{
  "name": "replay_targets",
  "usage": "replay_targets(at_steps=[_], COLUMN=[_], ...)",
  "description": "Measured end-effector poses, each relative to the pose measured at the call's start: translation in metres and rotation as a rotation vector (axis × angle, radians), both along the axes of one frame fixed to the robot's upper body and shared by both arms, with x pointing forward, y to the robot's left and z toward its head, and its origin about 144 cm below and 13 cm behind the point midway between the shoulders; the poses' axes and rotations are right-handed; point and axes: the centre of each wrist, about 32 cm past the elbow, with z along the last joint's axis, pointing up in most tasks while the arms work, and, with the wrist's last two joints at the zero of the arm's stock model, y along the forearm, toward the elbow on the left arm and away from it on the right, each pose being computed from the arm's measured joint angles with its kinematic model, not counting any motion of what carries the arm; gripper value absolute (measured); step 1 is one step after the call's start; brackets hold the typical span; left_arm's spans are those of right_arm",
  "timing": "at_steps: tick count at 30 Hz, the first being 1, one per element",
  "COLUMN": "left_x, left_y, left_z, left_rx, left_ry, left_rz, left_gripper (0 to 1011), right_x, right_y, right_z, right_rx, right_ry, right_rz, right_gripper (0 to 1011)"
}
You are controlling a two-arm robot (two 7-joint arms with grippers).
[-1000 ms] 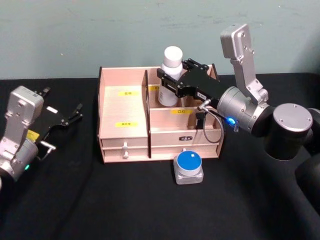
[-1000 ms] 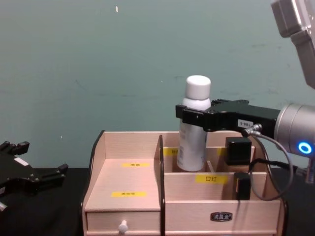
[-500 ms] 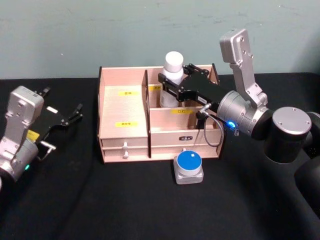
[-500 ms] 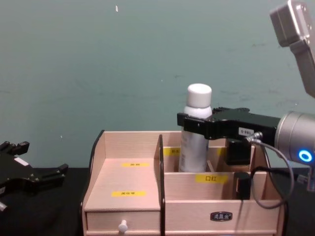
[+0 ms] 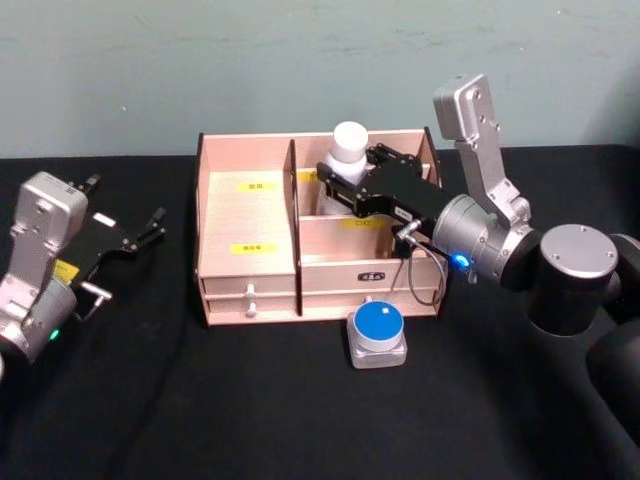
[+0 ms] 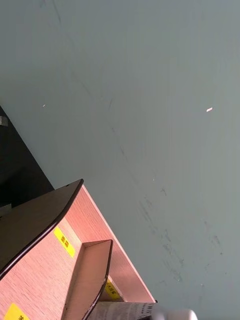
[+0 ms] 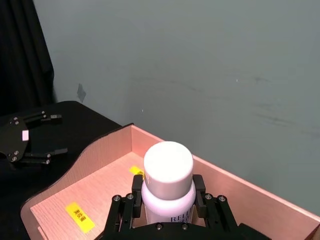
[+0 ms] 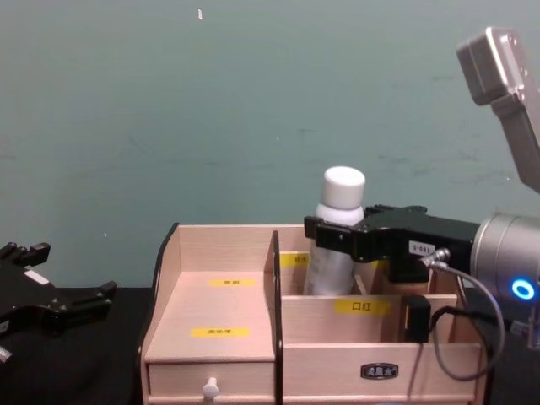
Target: Pick up the facial cleanser and watermelon frost from the table and place them into the tiered storage box.
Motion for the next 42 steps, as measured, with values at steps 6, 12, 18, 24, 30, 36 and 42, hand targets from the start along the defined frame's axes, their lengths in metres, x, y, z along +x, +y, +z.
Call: replay_targets(at_steps=[6, 12, 18, 24, 30, 36, 42], left_x=[0.0, 0.0, 0.0, 0.0, 0.0, 0.0, 0.0], left_y=[0.0, 0.0, 0.0, 0.0, 0.0, 0.0, 0.0], left_z=[0.0, 0.0, 0.0, 0.0, 0.0, 0.0, 0.0], left_rx=[0.0, 0.0, 0.0, 0.0, 0.0, 0.0, 0.0], left_ry=[0.0, 0.0, 0.0, 0.0, 0.0, 0.0, 0.0], left_rz=[0.0, 0.0, 0.0, 0.0, 0.0, 0.0, 0.0], left_gripper=[1001, 1001, 1001, 1001, 1001, 1001, 1001], right_x=[0.0, 0.001, 0.0, 0.0, 0.0, 0.0, 0.0], right_y=[-0.001, -0.001, 0.0, 0.0, 0.0, 0.0, 0.0], right_z=[-0.005, -0.009, -0.011, -0.011, -0.011, -0.011, -0.011], right_rx=[-0.005, -0.01, -0.019, -0.023, -0.023, -0.024, -0.023], right_ry=[0.016, 0.029, 0.031, 0.03, 0.031, 0.034, 0.033], right_rz=[0.0, -0.001, -0.002, -0.003, -0.004, -0.003, -0.003], right_gripper=[602, 602, 602, 602, 602, 708, 873])
